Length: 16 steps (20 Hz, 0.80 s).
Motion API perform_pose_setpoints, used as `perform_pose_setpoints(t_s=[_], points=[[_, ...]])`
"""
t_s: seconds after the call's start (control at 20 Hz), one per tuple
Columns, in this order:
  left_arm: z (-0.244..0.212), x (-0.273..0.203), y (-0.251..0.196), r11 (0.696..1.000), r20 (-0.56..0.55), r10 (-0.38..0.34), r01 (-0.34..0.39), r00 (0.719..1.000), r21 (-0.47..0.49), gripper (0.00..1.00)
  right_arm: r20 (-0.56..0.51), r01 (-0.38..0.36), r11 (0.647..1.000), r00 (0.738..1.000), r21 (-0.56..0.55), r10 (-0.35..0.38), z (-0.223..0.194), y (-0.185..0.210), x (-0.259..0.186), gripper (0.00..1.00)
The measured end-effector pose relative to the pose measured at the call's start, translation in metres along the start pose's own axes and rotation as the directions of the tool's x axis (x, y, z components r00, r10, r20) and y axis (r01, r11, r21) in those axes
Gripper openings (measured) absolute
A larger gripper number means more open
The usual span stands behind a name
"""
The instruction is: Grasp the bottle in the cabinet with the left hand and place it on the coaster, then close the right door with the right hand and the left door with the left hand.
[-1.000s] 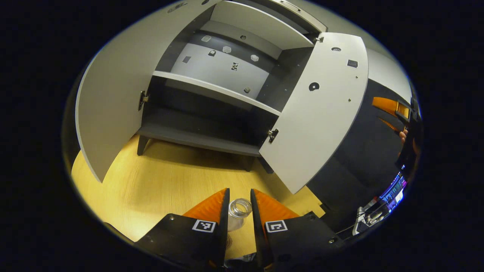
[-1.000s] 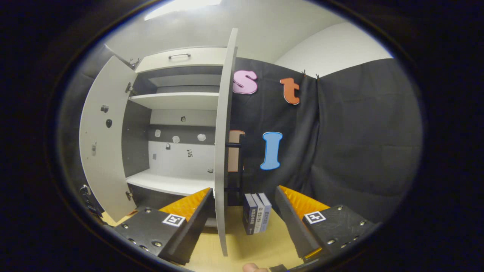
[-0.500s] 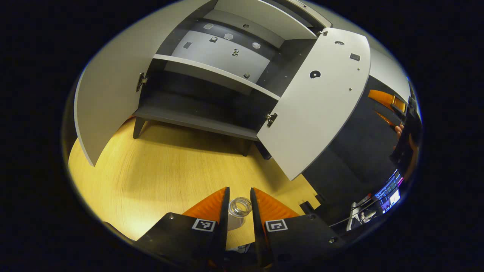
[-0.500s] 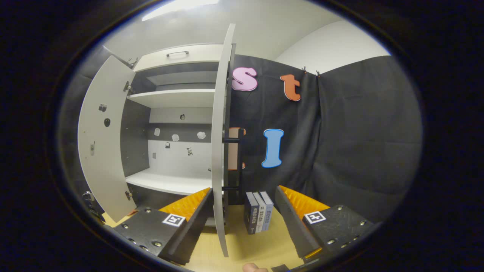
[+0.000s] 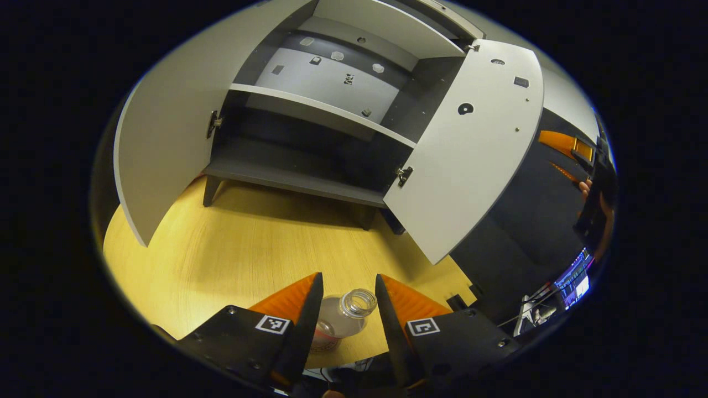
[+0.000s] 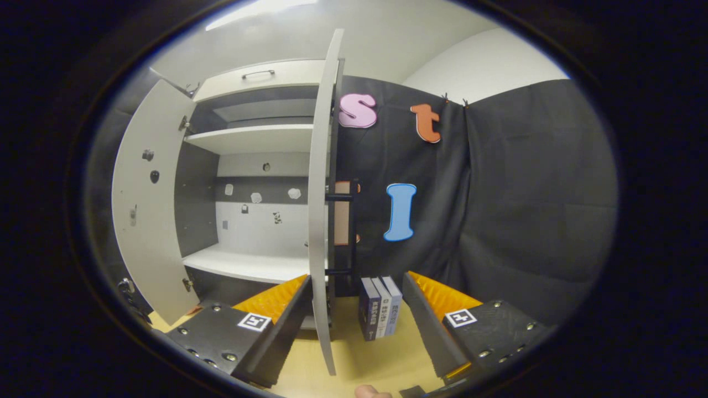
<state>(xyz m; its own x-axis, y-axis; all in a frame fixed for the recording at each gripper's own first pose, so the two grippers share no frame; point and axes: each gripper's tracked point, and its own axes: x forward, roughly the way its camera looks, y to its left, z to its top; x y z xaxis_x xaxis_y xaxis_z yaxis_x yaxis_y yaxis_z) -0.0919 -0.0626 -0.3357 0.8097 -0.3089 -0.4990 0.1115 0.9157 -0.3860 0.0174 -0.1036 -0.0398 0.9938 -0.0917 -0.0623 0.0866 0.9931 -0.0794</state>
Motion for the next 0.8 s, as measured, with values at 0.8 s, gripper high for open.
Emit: perform_pose_setpoints(t_s=[0.8], points=[[0.178, -0.041, -0.046, 0.990, 0.363, 0.016, -0.067, 0.932, 0.127, 0.64, 0.030, 0.034, 0.999, 0.999, 0.001, -0.034, 0.009, -0.017, 0.002, 0.98]])
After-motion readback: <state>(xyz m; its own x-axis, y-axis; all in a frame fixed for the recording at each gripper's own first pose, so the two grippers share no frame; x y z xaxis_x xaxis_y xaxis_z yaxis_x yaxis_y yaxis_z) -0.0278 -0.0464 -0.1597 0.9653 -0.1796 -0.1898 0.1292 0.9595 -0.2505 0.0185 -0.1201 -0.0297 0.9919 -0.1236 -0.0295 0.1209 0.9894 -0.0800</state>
